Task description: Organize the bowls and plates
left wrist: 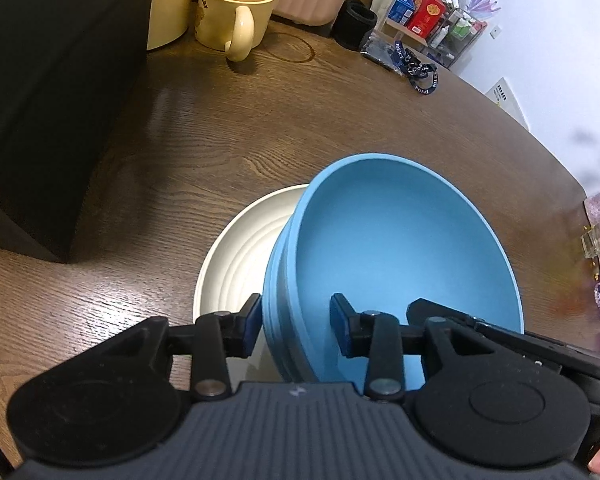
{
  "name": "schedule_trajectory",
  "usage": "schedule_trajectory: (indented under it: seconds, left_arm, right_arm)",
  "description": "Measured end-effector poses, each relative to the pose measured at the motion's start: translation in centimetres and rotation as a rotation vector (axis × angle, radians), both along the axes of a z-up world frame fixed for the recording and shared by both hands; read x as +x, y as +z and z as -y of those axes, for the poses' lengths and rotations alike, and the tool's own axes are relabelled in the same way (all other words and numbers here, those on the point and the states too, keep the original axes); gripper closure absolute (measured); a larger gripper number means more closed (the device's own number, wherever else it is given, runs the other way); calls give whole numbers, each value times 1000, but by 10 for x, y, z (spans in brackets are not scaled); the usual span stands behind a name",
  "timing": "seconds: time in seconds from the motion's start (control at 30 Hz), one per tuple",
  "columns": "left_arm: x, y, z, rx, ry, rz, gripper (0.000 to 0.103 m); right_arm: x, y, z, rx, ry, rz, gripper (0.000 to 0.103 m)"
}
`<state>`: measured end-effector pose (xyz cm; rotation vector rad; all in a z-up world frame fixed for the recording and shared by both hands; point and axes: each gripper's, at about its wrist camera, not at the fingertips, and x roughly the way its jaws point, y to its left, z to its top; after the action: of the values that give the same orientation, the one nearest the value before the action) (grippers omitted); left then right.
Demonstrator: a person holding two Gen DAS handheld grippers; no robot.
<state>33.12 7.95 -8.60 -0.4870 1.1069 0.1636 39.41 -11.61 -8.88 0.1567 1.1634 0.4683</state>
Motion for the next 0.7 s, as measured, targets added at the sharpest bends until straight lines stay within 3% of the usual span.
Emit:
schedule_trajectory:
  seconds: [0.17, 0.37, 0.43, 0.6, 0.7]
  left_arm:
    - [-2, 7, -2, 4, 10, 38, 55]
    - [-7, 16, -3, 33, 27, 72, 32]
    - [-10, 19, -4, 44, 29, 85, 23]
    - [-23, 28, -6, 87, 59, 141, 1]
    - [-34, 36, -8, 100, 68, 197, 0]
  right_arm:
    - [-1, 3, 2, 11, 4, 20, 70]
    - [-6, 11, 5, 12, 1, 59, 41]
    - [-7, 15, 6, 10, -2, 76, 24]
    - [-12, 25, 11, 0, -15, 124, 2]
    - [-17, 30, 15, -6, -25, 153, 0]
